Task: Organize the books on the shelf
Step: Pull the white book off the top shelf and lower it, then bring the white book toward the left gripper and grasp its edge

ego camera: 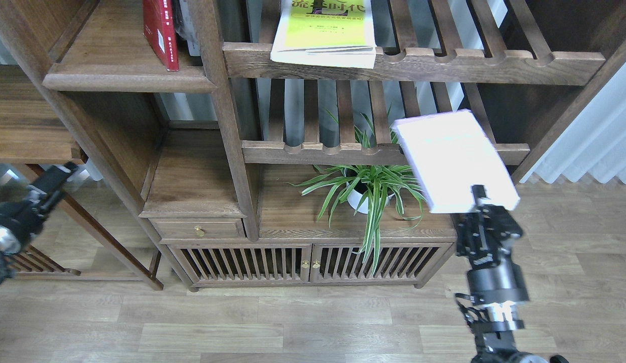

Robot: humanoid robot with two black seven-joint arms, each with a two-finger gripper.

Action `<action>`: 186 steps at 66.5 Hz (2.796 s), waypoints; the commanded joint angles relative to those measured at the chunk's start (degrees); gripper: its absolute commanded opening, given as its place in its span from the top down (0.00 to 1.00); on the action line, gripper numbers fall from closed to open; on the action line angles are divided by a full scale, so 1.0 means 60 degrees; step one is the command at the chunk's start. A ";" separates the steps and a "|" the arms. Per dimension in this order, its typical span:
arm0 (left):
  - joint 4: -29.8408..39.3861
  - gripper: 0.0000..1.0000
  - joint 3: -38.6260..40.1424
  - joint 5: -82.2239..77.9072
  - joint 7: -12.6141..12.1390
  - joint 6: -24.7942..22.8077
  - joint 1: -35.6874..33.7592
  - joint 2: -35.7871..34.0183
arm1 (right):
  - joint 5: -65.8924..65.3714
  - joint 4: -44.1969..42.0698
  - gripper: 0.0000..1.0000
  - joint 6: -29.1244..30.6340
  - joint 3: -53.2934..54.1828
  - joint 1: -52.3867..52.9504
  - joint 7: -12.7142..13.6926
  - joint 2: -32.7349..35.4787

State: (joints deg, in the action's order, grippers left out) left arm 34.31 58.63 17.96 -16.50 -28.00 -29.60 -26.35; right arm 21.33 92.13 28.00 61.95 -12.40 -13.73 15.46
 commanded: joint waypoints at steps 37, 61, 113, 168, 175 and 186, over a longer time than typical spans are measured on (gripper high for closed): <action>0.5268 0.00 0.2458 0.0681 -0.0895 0.0000 0.0861 -0.0427 | -0.1621 0.0553 0.94 -0.1517 -0.0686 0.0968 -0.0011 -0.2577; 0.6484 0.00 0.2840 0.2427 -0.1916 0.0000 0.3834 -0.0559 | -0.2926 0.0700 0.94 -0.1033 -0.0774 0.0030 0.0062 -0.2577; 0.7481 0.00 0.0614 0.6250 -0.1916 0.0000 0.4392 -0.0954 | -0.2838 0.0114 0.92 -0.0125 -0.1712 -0.0263 0.0472 -0.2577; 0.7466 0.00 -0.0588 0.5825 -0.1916 0.0000 0.3879 -0.0647 | -0.2823 -0.0604 0.91 -0.0008 -0.2796 0.0030 0.0721 -0.2577; 0.7466 0.00 -0.0588 0.5825 -0.1916 0.0000 0.3791 -0.0325 | -0.2823 -0.0604 0.93 0.0001 -0.2942 0.0030 0.0707 -0.2577; 0.7466 0.00 -0.0661 0.5606 -0.1916 0.0000 0.3279 -0.0017 | -0.2823 -0.0604 0.95 0.0001 -0.3001 0.0030 0.0707 -0.2577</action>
State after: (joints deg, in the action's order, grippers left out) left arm 79.08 55.05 52.68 -28.01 -28.00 -7.57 -27.70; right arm 4.40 88.52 27.98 44.15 -12.21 -9.48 0.00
